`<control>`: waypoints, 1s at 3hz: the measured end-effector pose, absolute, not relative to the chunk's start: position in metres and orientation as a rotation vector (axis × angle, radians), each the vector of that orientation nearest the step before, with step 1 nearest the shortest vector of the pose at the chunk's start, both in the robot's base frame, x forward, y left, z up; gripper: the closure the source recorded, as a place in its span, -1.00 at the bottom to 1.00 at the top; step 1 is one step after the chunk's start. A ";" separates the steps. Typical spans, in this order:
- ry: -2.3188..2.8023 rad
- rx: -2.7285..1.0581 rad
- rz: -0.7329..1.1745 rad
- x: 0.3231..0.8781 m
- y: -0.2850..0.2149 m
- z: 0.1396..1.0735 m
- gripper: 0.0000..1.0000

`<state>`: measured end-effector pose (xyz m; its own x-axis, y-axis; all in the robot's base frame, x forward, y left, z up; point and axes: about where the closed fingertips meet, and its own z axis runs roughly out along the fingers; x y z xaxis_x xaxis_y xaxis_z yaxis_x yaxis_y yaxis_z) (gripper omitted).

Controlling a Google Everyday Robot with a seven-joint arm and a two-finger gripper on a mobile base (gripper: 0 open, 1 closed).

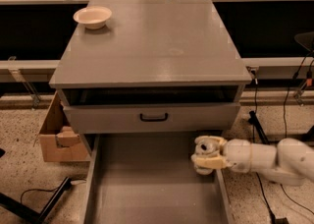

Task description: Pick 7up can from middle drawer and place on counter

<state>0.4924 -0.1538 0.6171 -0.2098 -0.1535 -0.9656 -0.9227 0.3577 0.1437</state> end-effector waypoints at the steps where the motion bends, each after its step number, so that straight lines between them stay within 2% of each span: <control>1: 1.613 -0.975 1.018 0.517 -0.184 0.722 1.00; 3: 1.609 -0.877 0.991 0.573 -0.229 0.914 1.00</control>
Offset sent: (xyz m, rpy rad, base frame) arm 0.1096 -0.1047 0.3766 0.0799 -0.0120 -0.0781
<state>0.5733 -0.2294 0.9140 -0.2265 -0.0701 -0.9715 -0.8990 0.3988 0.1808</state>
